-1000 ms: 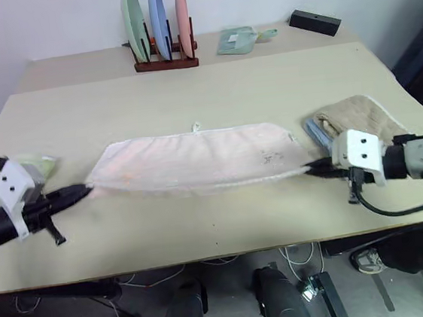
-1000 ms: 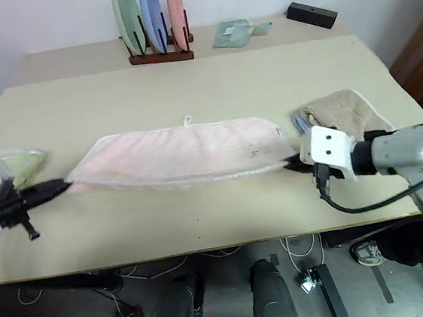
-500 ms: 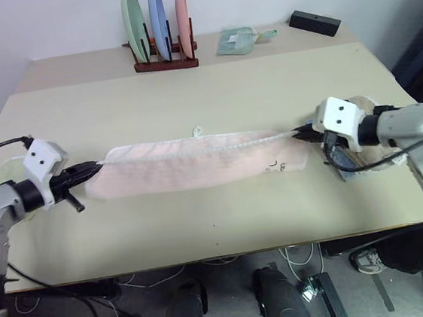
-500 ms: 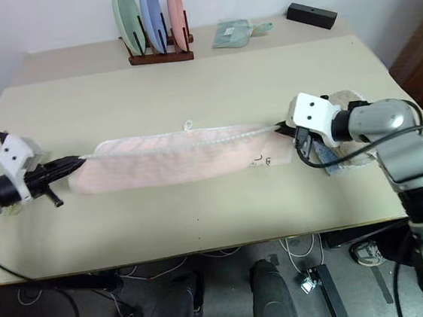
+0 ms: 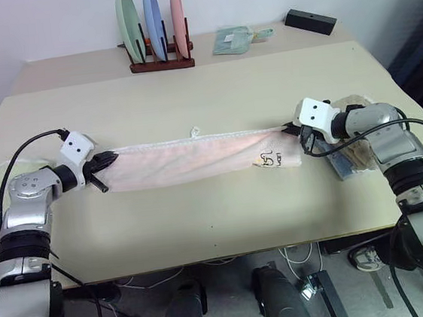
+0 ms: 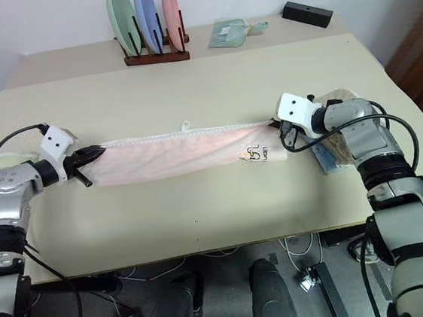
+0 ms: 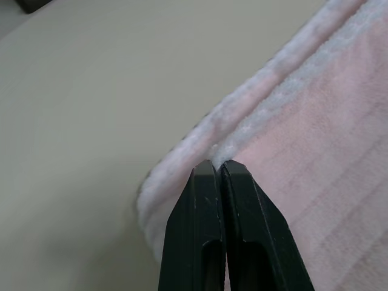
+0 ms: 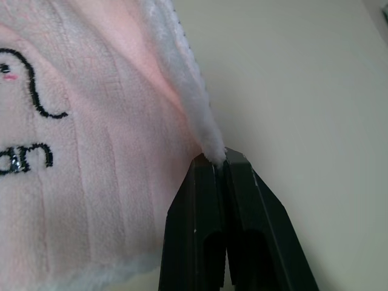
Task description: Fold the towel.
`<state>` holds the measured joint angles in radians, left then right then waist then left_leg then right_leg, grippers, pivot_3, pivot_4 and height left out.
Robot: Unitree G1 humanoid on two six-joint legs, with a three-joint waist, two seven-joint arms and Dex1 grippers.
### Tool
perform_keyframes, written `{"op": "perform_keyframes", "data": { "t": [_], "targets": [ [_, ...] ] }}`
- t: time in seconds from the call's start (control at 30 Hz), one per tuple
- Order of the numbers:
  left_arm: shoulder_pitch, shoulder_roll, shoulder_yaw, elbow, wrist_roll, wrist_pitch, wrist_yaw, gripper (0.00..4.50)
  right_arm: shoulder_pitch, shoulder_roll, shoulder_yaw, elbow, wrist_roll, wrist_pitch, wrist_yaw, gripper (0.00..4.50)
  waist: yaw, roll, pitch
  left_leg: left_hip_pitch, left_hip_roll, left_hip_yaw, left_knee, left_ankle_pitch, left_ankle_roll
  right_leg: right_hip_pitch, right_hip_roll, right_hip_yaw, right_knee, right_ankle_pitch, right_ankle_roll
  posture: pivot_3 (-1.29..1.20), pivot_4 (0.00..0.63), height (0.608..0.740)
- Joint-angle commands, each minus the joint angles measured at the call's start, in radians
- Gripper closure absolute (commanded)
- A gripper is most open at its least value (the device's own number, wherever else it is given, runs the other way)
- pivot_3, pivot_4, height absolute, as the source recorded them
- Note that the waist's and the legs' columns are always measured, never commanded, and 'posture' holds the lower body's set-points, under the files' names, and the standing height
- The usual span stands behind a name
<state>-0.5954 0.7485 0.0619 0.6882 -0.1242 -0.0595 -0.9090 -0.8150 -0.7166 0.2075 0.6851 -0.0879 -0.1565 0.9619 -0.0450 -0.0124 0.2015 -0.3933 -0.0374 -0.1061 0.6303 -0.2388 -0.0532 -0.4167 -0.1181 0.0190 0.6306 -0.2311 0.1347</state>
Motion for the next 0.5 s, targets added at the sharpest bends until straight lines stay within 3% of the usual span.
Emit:
{"op": "perform_keyframes", "data": {
  "t": [0.03,0.33,0.43,0.5],
  "targets": [
    [-0.036,-0.005,0.024,0.035,0.019,-0.056,0.06,4.5,-0.042,0.006,-0.032,0.018,-0.012,-0.028,-0.044,4.47,0.001,0.0,0.0,0.0,0.0,0.0,0.0,0.0,0.0,0.0,0.0,0.0,0.0,0.0,0.0,0.0,0.15,0.74],
    [-0.112,-0.039,0.026,0.152,0.036,-0.109,0.154,4.5,-0.051,0.013,-0.04,0.054,-0.022,-0.05,-0.094,4.47,0.0,0.0,0.0,0.0,0.0,0.0,0.0,0.0,0.0,0.0,0.0,0.0,0.0,0.0,0.0,0.0,0.15,0.74],
    [-0.117,-0.044,0.033,0.166,0.018,-0.083,0.141,3.62,-0.043,0.012,-0.05,0.027,0.001,-0.022,-0.075,3.65,-0.002,0.0,0.0,0.0,0.0,0.0,0.0,0.0,0.0,0.0,0.0,0.0,0.0,0.0,0.0,0.0,0.15,0.74],
    [-0.114,-0.041,0.035,0.166,0.021,-0.084,0.15,2.61,-0.028,0.002,-0.055,-0.006,-0.003,-0.021,-0.08,2.6,-0.001,0.0,0.0,0.0,0.0,0.0,0.0,0.0,0.0,0.0,0.0,0.0,0.0,0.0,0.0,0.0,0.15,0.74]
  ]
}}
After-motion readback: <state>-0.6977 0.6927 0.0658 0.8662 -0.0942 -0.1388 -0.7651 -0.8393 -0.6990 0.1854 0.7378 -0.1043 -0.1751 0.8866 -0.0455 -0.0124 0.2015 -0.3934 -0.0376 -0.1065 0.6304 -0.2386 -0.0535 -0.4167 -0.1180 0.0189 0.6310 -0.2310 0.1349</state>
